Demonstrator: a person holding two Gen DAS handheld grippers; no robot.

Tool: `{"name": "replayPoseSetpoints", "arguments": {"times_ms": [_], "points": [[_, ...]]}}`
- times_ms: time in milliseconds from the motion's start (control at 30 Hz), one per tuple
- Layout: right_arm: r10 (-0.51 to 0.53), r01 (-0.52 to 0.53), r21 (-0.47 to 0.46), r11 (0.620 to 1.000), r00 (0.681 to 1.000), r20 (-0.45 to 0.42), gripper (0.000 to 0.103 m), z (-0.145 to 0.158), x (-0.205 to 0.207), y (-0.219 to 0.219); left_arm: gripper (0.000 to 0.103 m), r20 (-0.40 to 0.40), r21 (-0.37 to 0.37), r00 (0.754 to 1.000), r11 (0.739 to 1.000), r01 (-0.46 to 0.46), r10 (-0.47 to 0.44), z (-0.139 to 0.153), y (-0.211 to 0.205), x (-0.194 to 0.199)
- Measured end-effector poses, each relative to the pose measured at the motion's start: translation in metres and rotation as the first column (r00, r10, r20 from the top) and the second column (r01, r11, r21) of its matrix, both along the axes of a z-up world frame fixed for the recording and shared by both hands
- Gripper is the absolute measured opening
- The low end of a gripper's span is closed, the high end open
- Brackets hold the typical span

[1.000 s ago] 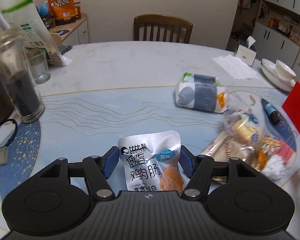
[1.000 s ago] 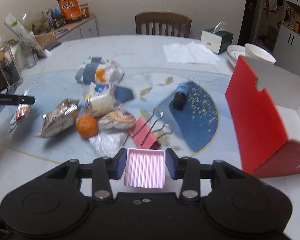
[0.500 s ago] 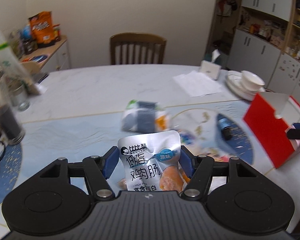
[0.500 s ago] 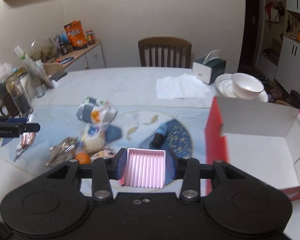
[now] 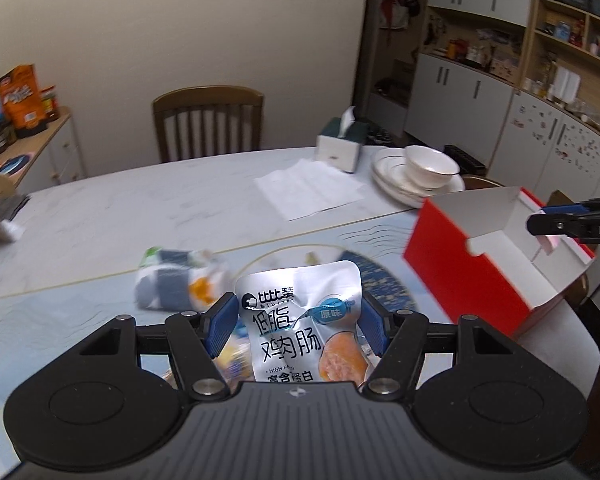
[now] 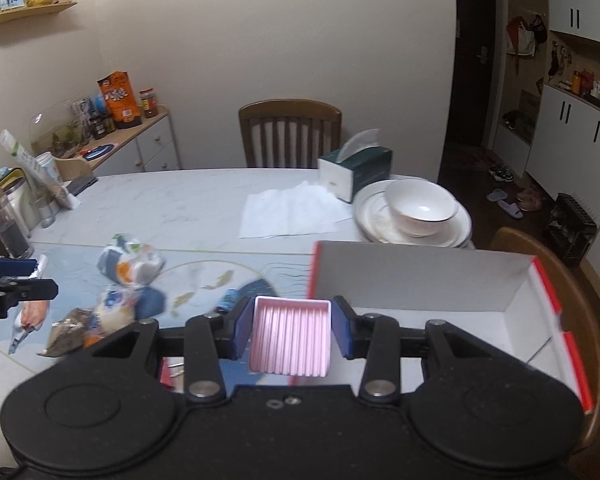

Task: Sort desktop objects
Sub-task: 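Carry the sausage packet and sticky notes with both tools into the red box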

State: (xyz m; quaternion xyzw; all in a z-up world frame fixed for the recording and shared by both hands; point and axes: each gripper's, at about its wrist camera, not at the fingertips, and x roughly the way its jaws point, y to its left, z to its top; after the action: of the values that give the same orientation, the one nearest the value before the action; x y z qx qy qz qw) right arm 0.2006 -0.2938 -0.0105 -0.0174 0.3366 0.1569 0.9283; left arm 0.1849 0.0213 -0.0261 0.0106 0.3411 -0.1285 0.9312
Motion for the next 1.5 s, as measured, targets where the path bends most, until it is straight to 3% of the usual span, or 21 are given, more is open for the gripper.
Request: {"name": "replayPoseSetpoints", "arguments": {"times_ms": [667, 1267, 1500], "points": [[-0.041, 0.04, -0.011, 0.999, 0.998, -0.037, 0.04, -0.026, 0.04, -0.098, 0.064, 0.015, 0.072, 0.982, 0.98, 0.185, -0.186, 0.008, -0.147, 0.038], [-0.056, 0.053, -0.036, 0.998, 0.996, -0.068, 0.04, -0.052, 0.07, -0.133, 0.064, -0.035, 0.153, 0.946, 0.934, 0.324, -0.323, -0.019, -0.238, 0.084], [-0.069, 0.06, -0.081, 0.995, 0.992, -0.108, 0.04, -0.068, 0.073, -0.146, 0.064, -0.053, 0.194, 0.917, 0.896, 0.398, -0.396, -0.036, -0.274, 0.093]]}}
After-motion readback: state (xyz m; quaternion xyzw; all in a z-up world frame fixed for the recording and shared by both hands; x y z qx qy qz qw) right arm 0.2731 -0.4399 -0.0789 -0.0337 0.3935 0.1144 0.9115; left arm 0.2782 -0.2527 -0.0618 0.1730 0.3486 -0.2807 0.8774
